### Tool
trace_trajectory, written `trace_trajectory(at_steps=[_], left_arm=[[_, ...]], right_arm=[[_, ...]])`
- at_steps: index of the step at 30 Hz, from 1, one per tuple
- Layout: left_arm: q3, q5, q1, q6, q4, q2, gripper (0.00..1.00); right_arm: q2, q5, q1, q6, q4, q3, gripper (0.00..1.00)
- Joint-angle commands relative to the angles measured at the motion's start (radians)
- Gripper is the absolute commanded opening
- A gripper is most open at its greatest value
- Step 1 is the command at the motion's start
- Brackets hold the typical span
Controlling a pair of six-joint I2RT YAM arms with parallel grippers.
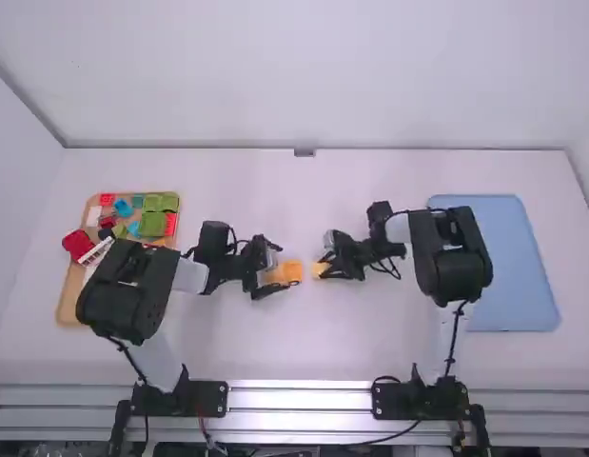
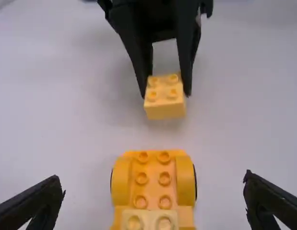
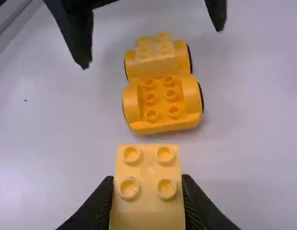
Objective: Assemble lego blocks to make yellow taxi
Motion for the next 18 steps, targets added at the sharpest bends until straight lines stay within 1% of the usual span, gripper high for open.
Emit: trace_trajectory(at_steps=[1,4,8,12,15,16,18], left_arm=[[0.006,-0.038,-0.015,0.007,-0.034,-0.006,0.99],[0.006,-0.038,-0.017,0.066,-0.055,0.033,0.99],[0.008,-0.035,-0.021,0.085,-0.045,0.067,0.99],[0.034,-0.055,-0.025,0.085,-0.041,0.119,0.99],[0.037,-0.063,-0.026,0.085,-0.049,0.126,1.00],[0.036,-0.060,-0.023,0.085,-0.044,0.126,0.92],[0.036,-0.063,-0.020,0.085,-0.041,0.126,0.84]], right_arm=[[-0.032,-0.013,0.014,-0.016,-0.012,0.031,0.04],[-0.032,-0.013,0.043,-0.017,-0.047,0.065,0.04],[-0.032,-0.010,0.074,-0.050,-0.085,0.102,0.04],[-0.032,-0.011,0.098,-0.041,-0.073,0.112,0.04],[-0.032,-0.012,0.114,-0.041,-0.057,0.110,0.04],[-0.032,-0.013,0.124,-0.042,-0.055,0.110,0.04],[-0.032,-0.013,0.133,-0.042,-0.051,0.110,0.04]])
